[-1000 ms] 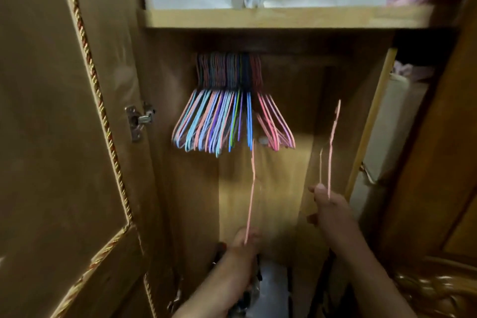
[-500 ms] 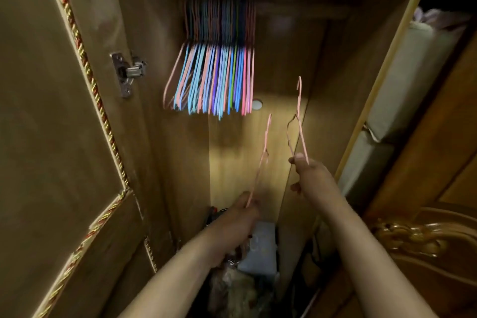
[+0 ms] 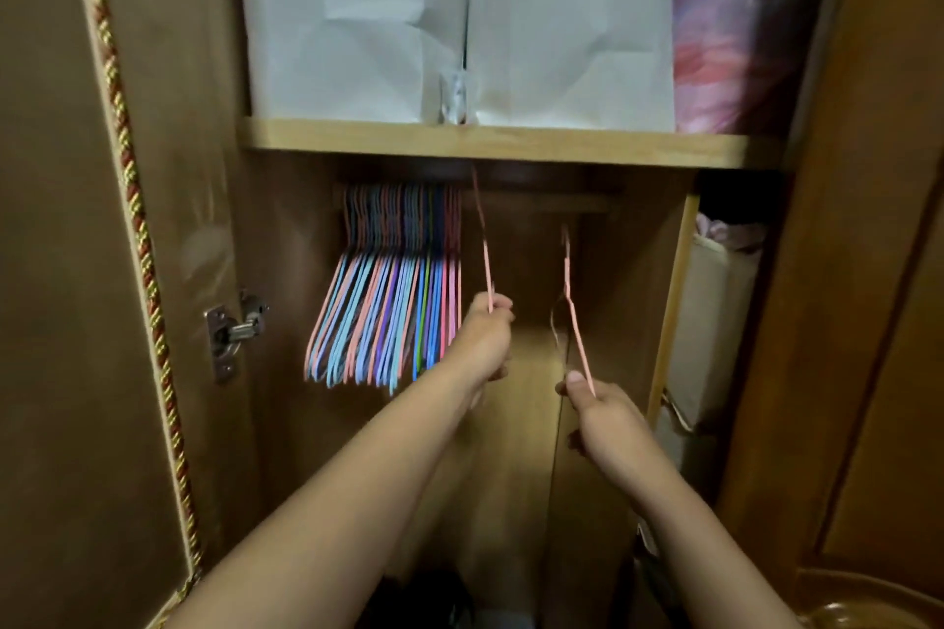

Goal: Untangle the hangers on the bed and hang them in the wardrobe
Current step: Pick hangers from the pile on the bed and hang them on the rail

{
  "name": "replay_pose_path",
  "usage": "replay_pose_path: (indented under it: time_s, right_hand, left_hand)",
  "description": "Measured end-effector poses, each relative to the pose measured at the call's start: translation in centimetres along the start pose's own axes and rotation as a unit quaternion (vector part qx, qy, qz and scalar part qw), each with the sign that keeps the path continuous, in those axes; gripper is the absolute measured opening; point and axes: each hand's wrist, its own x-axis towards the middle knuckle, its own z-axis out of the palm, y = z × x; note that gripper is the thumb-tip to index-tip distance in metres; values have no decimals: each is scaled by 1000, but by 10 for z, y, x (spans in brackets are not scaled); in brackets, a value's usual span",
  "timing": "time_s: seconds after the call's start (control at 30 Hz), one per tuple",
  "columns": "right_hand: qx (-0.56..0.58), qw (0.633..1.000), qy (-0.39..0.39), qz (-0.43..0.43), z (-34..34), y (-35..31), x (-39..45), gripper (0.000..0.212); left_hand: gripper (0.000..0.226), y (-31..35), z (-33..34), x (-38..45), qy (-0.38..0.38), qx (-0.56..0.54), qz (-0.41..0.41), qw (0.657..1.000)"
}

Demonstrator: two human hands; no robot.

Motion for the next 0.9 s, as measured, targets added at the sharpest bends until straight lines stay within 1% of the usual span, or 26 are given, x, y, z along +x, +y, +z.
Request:
replay_pose_path:
  time_s: [0.1, 0.2, 0.37, 0.47, 0.57, 0.63, 0.7, 0.77, 0.8, 0.9]
  right_hand:
    - [9, 1000, -2, -12, 4, -5, 2, 40]
    - [8, 1000, -9, -21, 6, -5, 5, 40]
    - [21, 999, -28, -23, 8, -8, 18, 36]
    - [30, 998, -27, -51, 11, -18, 24, 29]
    - [26, 997, -29, -70, 15, -27, 27, 24]
    - [26, 996, -30, -83, 16, -34, 31, 25]
    - [23, 995, -20, -99, 17, -44, 40, 26]
    - [13, 994, -3, -112, 22, -55, 55, 27]
    - [7, 993, 3, -115, 27, -59, 64, 27]
    - [-25, 993, 7, -113, 46, -65, 87, 28]
  left_hand:
    - [22, 12, -12, 25, -5, 16, -41, 999]
    - [24, 8, -18, 38, -18, 32, -89, 995]
    - [46, -4, -7, 26, 21, 53, -119, 991]
    - [56, -6, -12, 24, 41, 49, -122, 991]
    - [64, -1, -26, 15, -25, 51, -151, 987]
    - [60, 9, -42, 3, -70, 80, -163, 981]
    - [47, 21, -59, -10, -80, 116, -160, 977]
    - [30, 34, -75, -22, -57, 172, -136, 974]
    - [25, 39, -83, -27, -41, 199, -122, 972]
    - [23, 45, -97, -42, -22, 257, -103, 961]
